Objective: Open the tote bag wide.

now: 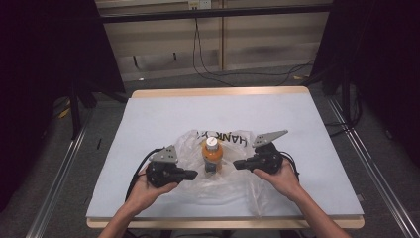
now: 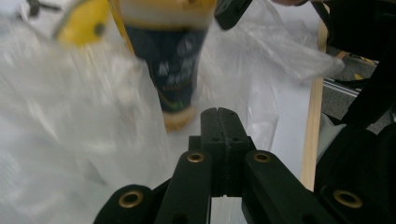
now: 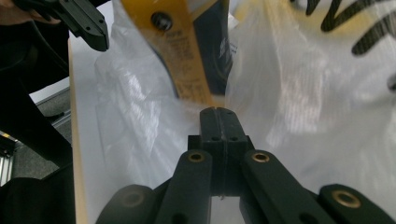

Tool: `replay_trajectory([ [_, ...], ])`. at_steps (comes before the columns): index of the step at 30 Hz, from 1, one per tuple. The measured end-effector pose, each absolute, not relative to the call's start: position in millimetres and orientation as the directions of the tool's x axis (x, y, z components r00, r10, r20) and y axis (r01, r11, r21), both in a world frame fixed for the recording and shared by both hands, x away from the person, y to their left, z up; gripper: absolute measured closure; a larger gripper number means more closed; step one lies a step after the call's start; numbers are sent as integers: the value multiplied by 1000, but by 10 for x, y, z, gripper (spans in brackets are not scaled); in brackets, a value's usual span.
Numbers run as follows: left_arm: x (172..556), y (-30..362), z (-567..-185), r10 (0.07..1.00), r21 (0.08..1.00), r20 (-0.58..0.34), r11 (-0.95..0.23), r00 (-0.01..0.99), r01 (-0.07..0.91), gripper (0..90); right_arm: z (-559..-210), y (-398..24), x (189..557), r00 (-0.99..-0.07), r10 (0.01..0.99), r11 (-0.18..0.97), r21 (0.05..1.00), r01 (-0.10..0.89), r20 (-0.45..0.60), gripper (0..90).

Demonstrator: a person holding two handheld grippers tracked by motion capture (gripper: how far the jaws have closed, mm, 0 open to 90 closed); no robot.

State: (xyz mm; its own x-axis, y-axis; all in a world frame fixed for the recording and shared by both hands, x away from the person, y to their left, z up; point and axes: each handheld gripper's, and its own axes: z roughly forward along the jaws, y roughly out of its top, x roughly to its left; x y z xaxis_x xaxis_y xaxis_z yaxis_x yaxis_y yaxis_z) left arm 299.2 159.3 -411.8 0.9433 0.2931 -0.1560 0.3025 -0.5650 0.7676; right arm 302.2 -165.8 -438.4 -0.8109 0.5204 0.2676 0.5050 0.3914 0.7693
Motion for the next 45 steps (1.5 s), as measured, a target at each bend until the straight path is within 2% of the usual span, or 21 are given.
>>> replay_trajectory([
  [6,3274,1446,-4085,316,714,-157,-619,936,329,900,-4437,-1474,3243,-819,510,448,731,515,264,900],
  [9,3437,1314,-4312,336,639,-180,-675,925,369,900,-4503,-1423,3345,-818,513,483,699,527,261,900],
  [10,3437,1314,-4312,336,639,-180,-675,925,369,900,-4503,-1423,3345,-818,513,483,699,527,261,900],
  [11,3467,1289,-4378,326,612,-152,-711,933,348,900,-4553,-1393,3401,-811,522,504,672,543,264,900],
  [12,3461,1228,-4491,340,573,-158,-733,927,367,900,-4575,-1378,3427,-812,525,520,658,545,257,900],
  [16,3432,1210,-4583,348,540,-189,-745,918,393,900,-4610,-1322,3530,-818,519,564,620,545,247,900],
  [20,3373,1193,-4578,336,537,-184,-753,924,381,900,-4617,-1269,3608,-813,522,585,585,561,258,900],
  [21,3340,1185,-4561,310,524,-156,-779,938,345,900,-4628,-1251,3636,-819,516,597,580,554,252,900],
  [26,3115,1121,-4491,273,545,-119,-785,955,293,900,-4651,-1189,3701,-808,517,624,522,581,282,900],
  [35,2970,922,-4503,200,498,-59,-843,978,202,900,-4611,-1123,3829,-817,494,650,497,574,297,900],
  [40,2896,917,-4579,192,505,-84,-838,978,207,900,-4670,-1086,3918,-818,489,674,465,574,302,900],
  [45,2823,948,-4590,188,518,-112,-827,976,219,900,-4692,-1141,4004,-794,517,637,476,606,319,900],
])
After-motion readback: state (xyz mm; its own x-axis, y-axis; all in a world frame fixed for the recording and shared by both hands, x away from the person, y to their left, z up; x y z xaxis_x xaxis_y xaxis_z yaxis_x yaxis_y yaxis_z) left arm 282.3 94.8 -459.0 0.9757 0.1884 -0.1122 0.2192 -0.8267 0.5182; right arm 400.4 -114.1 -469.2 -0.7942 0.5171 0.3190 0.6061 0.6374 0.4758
